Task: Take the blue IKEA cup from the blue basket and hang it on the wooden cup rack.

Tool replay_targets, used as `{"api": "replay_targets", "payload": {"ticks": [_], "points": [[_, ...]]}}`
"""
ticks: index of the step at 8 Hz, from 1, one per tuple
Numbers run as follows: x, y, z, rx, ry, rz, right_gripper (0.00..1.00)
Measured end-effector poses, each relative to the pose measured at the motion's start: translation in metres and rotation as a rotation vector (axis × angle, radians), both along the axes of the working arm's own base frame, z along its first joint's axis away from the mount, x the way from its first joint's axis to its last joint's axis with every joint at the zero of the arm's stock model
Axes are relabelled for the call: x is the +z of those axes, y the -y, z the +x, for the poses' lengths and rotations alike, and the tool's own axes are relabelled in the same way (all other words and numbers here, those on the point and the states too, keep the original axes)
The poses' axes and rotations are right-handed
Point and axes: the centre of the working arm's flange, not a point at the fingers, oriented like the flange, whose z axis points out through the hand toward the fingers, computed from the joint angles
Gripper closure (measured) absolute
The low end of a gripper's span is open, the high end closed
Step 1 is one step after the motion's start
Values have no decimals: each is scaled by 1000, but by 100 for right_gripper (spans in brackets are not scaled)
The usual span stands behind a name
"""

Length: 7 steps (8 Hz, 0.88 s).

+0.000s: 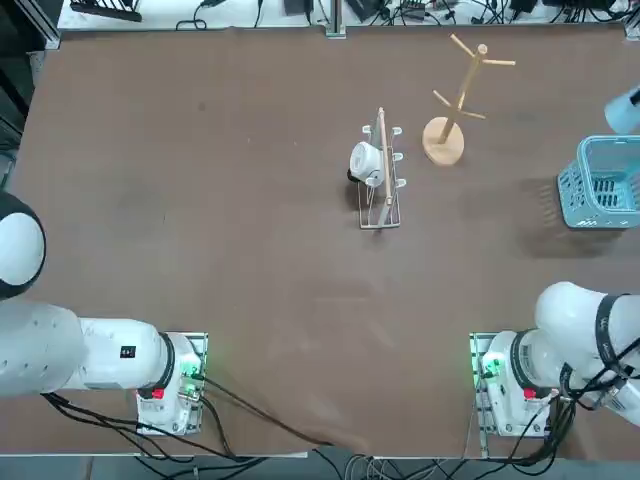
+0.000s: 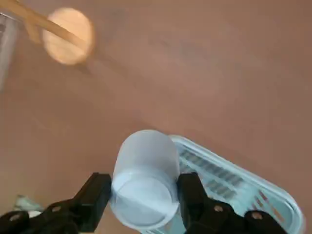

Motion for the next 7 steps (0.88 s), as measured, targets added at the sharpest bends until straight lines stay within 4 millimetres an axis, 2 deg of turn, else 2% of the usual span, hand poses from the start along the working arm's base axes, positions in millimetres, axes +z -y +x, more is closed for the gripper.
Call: {"api": "replay_targets", "payload": {"ticks": [1,4,6,7], "points": [[11,-18,6,31,22,96,20],[24,-60,21,83,99,342,20],[39,-88,31,120,135,460,20],[39,-101,37,135,148,507,20]]}}
